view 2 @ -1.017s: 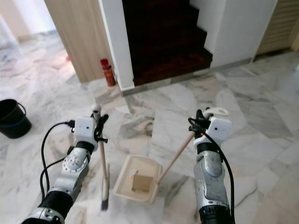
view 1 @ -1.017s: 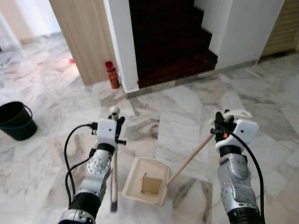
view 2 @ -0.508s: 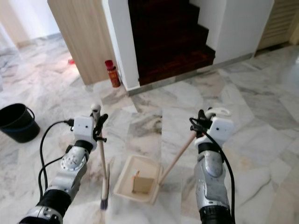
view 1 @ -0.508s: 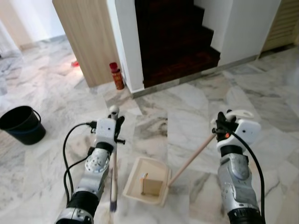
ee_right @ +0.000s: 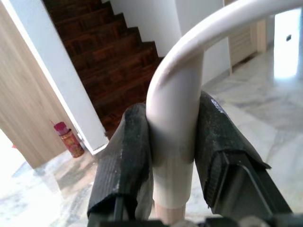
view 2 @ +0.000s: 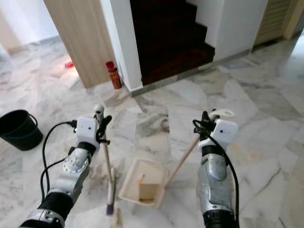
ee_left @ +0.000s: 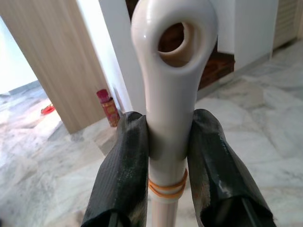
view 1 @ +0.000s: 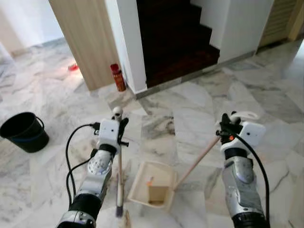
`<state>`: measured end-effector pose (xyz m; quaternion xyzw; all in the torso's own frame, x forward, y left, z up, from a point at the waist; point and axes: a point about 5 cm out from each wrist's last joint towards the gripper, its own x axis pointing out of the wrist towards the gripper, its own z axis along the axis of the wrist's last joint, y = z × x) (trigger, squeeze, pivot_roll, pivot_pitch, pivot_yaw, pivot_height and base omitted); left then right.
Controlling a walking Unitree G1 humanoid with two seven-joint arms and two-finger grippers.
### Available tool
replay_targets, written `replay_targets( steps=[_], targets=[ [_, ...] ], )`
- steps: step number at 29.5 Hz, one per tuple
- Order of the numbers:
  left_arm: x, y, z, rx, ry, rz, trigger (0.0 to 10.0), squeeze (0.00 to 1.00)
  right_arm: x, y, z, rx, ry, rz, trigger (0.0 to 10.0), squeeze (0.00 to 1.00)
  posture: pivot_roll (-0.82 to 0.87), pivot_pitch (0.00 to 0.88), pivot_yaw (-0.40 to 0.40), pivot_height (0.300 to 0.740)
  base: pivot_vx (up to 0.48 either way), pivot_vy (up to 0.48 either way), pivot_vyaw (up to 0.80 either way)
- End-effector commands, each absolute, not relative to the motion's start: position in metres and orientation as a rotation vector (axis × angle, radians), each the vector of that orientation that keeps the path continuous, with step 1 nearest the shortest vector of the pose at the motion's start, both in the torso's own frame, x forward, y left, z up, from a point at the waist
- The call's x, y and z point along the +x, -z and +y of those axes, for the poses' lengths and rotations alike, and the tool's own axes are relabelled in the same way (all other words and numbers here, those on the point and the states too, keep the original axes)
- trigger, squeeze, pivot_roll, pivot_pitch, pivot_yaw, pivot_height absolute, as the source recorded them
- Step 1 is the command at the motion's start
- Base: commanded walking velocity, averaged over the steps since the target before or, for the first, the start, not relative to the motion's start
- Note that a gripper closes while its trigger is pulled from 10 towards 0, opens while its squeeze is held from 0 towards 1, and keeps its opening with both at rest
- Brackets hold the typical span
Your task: Sweep floor
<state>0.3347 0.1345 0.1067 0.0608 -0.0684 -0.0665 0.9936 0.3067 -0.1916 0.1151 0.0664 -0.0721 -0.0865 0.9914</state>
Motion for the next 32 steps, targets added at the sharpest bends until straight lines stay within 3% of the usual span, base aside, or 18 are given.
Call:
replay_targets(
  steps=[1,32],
  targets=[
    [0.3355,-0.1149,0.1456,0.128,0.102,-0.174,10.0,0.0,0.3109,-0.1295,-0.1798,0.143,0.137,-0.208,10.0,0.0,-0.19,0.0,0.104,0.74,0.0,0.33,0.0],
    [0.3361,-0.1191,0.1553,0.148,0.07,-0.182,10.0,0.0,0.3138,-0.1329,-0.1792,0.135,0.135,-0.217,10.0,0.0,-0.12,0.0,0.098,0.74,0.0,0.334,0.0]
  ],
)
